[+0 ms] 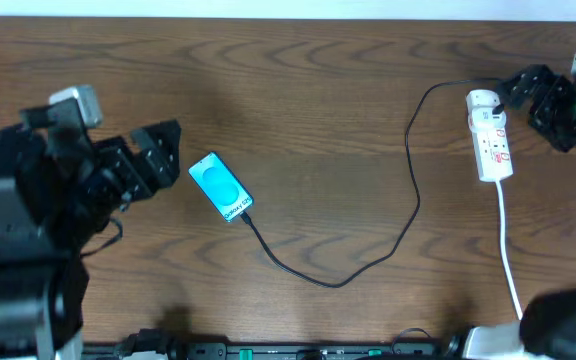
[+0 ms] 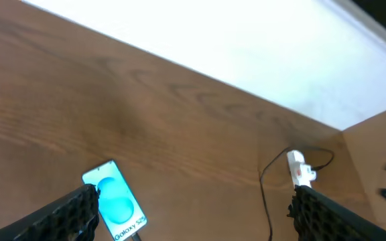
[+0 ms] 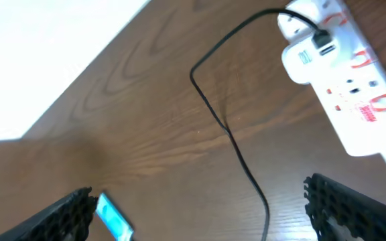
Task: Plug charger to phone and switch on socket
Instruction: 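Move the right gripper over the power strip switch beside the plug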
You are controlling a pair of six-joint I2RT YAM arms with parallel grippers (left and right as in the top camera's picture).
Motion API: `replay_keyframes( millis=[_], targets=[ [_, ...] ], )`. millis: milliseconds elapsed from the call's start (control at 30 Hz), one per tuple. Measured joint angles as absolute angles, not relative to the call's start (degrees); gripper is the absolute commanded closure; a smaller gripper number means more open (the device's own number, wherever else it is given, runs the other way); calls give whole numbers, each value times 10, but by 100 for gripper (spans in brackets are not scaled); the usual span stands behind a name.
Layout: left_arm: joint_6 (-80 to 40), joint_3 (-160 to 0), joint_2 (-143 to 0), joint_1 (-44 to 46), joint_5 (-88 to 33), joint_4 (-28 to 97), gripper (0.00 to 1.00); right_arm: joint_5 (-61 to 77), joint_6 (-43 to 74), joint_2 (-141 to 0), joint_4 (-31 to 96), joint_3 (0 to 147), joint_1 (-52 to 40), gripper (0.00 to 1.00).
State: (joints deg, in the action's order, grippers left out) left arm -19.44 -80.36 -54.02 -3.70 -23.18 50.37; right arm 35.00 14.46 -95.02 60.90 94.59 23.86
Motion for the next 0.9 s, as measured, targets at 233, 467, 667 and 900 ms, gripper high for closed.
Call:
replay_keyframes(
  millis=[233, 467, 667, 900],
  targets=[
    [-194, -804, -504, -37, -208, 506, 8, 444, 74, -1131, 692, 1039, 251, 1],
    [-192, -804, -509, -37, -206, 507, 8, 404, -2, -1226, 812, 1140, 251, 1],
    [-192, -804, -510, -37, -206, 507, 8, 283, -26, -1227, 832, 1209, 251, 1],
    [-192, -804, -517, -37, -206, 511, 8, 224, -56, -1227, 766, 1219, 261, 1]
  ],
)
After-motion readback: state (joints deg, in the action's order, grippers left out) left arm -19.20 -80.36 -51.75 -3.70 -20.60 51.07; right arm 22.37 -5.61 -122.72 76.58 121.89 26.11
